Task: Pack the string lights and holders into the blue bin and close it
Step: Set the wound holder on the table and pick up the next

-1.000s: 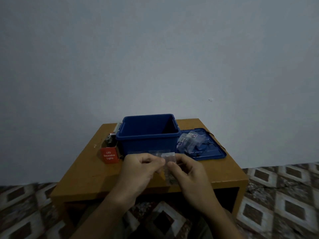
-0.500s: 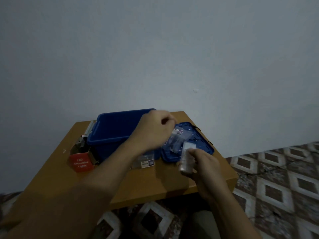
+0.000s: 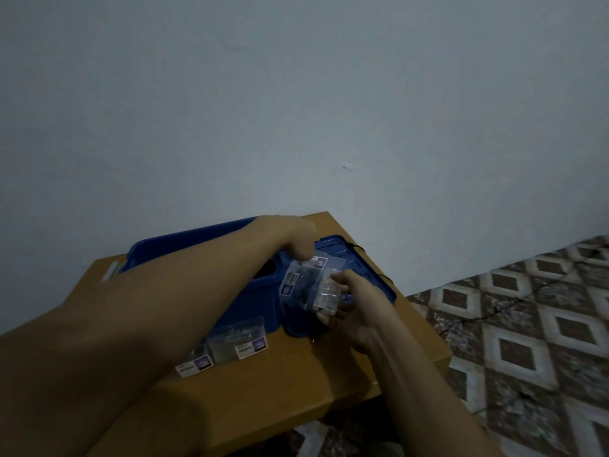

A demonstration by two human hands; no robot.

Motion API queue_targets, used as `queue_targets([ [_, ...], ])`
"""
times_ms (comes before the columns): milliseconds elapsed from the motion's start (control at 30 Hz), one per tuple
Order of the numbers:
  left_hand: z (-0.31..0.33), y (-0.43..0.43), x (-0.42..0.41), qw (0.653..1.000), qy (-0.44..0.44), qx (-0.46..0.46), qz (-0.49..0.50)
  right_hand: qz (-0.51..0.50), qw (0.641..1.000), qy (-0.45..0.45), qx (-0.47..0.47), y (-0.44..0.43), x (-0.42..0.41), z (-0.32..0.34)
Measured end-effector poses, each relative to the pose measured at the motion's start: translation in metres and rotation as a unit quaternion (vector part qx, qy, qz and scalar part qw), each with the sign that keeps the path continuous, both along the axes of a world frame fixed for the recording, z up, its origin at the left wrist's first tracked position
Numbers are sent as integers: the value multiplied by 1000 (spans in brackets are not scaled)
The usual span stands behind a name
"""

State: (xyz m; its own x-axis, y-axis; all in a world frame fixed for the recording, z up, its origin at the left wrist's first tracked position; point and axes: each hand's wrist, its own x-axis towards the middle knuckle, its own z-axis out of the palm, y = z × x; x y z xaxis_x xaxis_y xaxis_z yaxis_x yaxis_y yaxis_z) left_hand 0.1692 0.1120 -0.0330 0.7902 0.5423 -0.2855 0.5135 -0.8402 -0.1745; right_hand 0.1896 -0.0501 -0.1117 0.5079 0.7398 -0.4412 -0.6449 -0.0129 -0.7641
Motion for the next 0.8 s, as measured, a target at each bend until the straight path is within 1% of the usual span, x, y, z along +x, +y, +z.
queue_targets([
  [133, -9, 0, 9, 998, 57, 2, 10, 7, 1000, 1, -6, 9, 7, -6],
  [267, -15, 0, 13, 994, 102, 28, 32, 10, 1000, -4, -11, 15, 8, -10],
  [400, -17, 0, 11, 989, 139, 44, 22, 6, 1000, -12, -19, 19, 5, -10],
  [667, -18, 3, 8, 992, 121, 31, -11, 3, 999, -27, -23, 24, 0, -6],
  [800, -12, 6, 2, 996, 82, -18, -23, -1, 999, -47, -23, 23, -1, -2],
])
